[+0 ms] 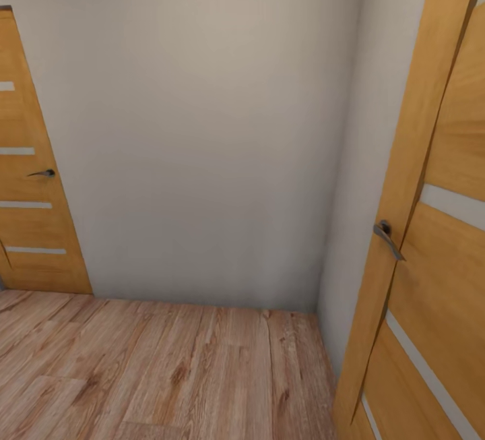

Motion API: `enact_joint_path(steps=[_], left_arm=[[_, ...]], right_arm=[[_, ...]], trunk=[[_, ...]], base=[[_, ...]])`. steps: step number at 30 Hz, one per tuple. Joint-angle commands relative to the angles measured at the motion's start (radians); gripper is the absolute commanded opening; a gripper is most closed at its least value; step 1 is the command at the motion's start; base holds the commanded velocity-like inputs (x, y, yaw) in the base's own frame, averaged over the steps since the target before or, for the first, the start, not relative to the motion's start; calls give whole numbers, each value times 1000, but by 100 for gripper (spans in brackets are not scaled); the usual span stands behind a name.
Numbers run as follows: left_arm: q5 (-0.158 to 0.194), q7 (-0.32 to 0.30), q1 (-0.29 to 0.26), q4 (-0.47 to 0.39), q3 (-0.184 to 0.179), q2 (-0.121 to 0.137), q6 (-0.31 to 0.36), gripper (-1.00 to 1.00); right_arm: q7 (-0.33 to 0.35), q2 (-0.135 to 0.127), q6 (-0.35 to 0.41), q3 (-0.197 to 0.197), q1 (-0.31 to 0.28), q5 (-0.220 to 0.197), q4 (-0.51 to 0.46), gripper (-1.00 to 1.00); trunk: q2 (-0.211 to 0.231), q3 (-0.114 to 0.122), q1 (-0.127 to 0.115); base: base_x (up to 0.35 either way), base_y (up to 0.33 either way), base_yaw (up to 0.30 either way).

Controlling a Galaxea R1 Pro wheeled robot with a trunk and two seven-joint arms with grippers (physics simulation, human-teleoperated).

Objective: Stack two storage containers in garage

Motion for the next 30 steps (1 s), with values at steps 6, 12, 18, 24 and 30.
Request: enact_joint_path(steps=[6, 12, 18, 24, 30], left_arm=[[0, 0, 0, 0, 6, 0, -2, 100], [0, 0, 0, 0, 6, 0, -2, 100], [0, 0, 0, 0, 7, 0, -2, 100], [0, 0, 0, 0, 7, 0, -2, 100], [0, 0, 0, 0, 7, 0, -2, 100]], right_arm=[[-8, 13, -8, 9, -1, -12, 2, 100], [-7, 113, -12, 11, -1, -11, 1, 100], [-7, 80, -12, 12, -1, -11, 1, 100], [-7, 72, -11, 12, -1, -11, 1, 100], [-8, 70, -8, 12, -1, -14, 2, 100]], trunk=[[-1, -1, 0], [-1, -1, 0], [-1, -1, 0], [-1, -1, 0], [-1, -1, 0]], base=[[4, 0, 0], [0, 0, 0], [0, 0, 0], [0, 0, 0], [0, 0, 0]])
